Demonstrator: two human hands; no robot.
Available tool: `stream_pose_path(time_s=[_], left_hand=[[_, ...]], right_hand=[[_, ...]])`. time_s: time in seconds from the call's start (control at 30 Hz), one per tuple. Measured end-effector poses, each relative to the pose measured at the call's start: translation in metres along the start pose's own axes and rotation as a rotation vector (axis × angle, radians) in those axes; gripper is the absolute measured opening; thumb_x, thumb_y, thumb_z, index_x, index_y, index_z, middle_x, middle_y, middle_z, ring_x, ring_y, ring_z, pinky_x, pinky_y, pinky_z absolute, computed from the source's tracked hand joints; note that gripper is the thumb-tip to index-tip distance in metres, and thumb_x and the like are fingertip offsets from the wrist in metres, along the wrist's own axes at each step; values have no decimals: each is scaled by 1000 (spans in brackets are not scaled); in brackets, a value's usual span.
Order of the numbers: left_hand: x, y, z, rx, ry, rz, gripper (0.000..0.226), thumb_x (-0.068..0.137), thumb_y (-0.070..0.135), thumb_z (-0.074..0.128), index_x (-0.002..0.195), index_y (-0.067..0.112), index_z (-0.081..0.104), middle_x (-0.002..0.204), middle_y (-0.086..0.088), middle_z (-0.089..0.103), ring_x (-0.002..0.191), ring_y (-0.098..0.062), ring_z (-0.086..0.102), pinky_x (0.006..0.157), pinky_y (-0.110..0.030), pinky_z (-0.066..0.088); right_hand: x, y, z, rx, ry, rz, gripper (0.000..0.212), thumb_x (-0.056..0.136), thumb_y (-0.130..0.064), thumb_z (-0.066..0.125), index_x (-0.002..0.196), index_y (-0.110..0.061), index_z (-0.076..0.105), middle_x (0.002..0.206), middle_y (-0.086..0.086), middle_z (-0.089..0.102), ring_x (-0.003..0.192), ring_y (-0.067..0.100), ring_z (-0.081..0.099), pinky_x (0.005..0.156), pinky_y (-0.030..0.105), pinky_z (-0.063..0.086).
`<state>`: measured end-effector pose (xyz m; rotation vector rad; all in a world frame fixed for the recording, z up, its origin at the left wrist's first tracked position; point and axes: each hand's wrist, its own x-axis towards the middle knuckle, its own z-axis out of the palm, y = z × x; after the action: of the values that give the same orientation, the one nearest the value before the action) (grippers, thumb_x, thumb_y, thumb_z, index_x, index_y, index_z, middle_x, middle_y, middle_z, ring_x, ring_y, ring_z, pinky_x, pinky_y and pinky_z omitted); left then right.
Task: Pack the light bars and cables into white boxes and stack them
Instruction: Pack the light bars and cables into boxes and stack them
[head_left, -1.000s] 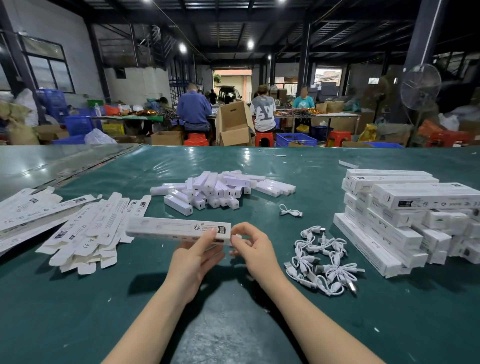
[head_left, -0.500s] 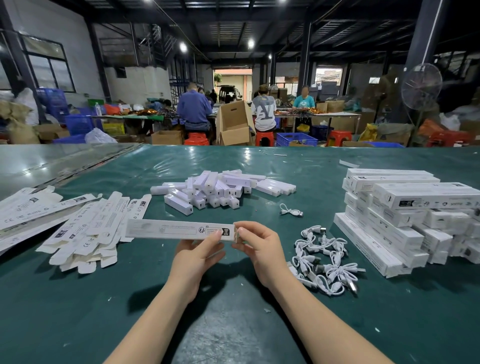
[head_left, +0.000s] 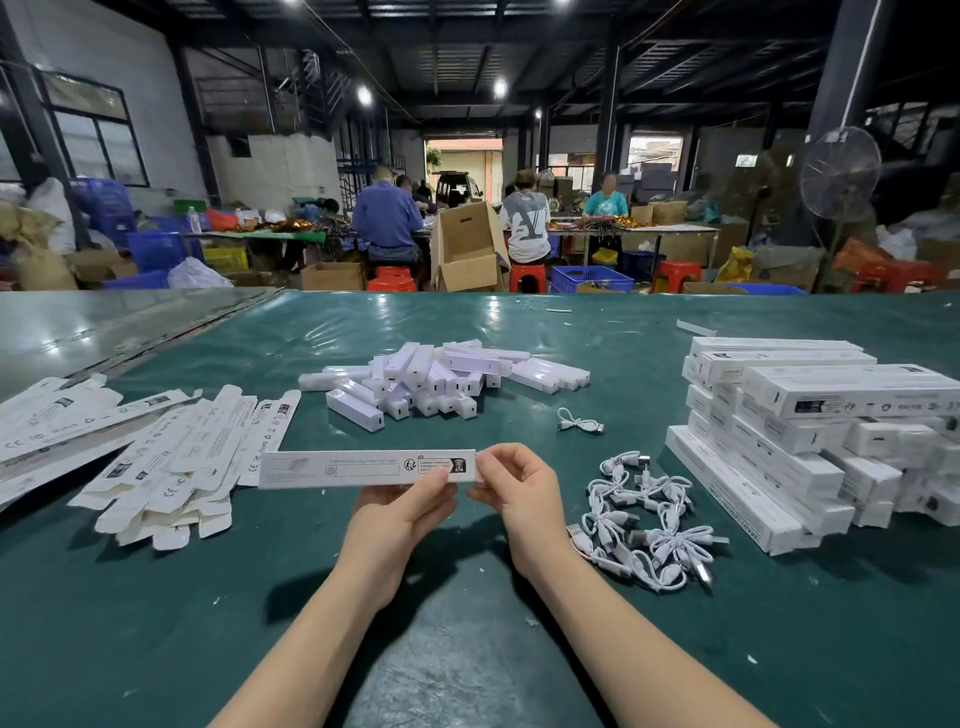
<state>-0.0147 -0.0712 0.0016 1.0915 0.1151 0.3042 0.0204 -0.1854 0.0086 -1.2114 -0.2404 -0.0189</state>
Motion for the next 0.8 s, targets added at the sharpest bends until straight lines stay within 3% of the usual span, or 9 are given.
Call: stream_pose_path(time_s=[0.17, 0.27, 0.43, 0.57, 0.8], left_hand=[[-4, -1, 4, 127, 57, 77, 8, 81, -1, 65, 85, 5, 66, 74, -3, 72, 77, -21, 69, 74, -27, 58], [-7, 0, 7, 189, 78, 143, 10, 80, -2, 66, 83, 7, 67, 74, 0, 73, 76, -16, 69, 73, -25, 58], [-8, 3, 11, 163, 125, 215, 12, 80, -3, 67, 84, 8, 69, 77, -2, 73, 76, -11, 69, 67, -19, 56], [-8, 4, 11, 98, 108, 167, 11, 82, -3, 64, 87, 6, 68, 77, -1, 73, 75, -10, 69, 70, -21, 57], [-6, 5, 11, 77, 149, 165, 11, 82, -4, 63, 84, 7, 65, 68, 4, 70, 69, -8, 67, 69, -21, 57]], right_hand=[[-3, 2, 2, -70, 115, -11, 22, 88, -2, 58, 66, -7, 55, 66, 9, 59, 48, 7, 56, 58, 21, 52], [-5, 0, 4, -64, 126, -24, 22, 88, 1, 56, 68, -6, 58, 69, 10, 61, 57, 12, 58, 59, 19, 52], [-8, -1, 15, 174, 66, 81, 28, 86, 16, 45, 78, -4, 63, 74, 8, 67, 70, 14, 63, 65, 16, 53], [-10, -2, 19, 438, 90, 211, 26, 84, 19, 46, 80, -1, 62, 64, 4, 69, 61, 12, 67, 60, 17, 54], [-8, -1, 16, 385, 97, 220, 24, 82, 17, 52, 79, -3, 64, 62, 0, 69, 58, 6, 64, 61, 14, 52]])
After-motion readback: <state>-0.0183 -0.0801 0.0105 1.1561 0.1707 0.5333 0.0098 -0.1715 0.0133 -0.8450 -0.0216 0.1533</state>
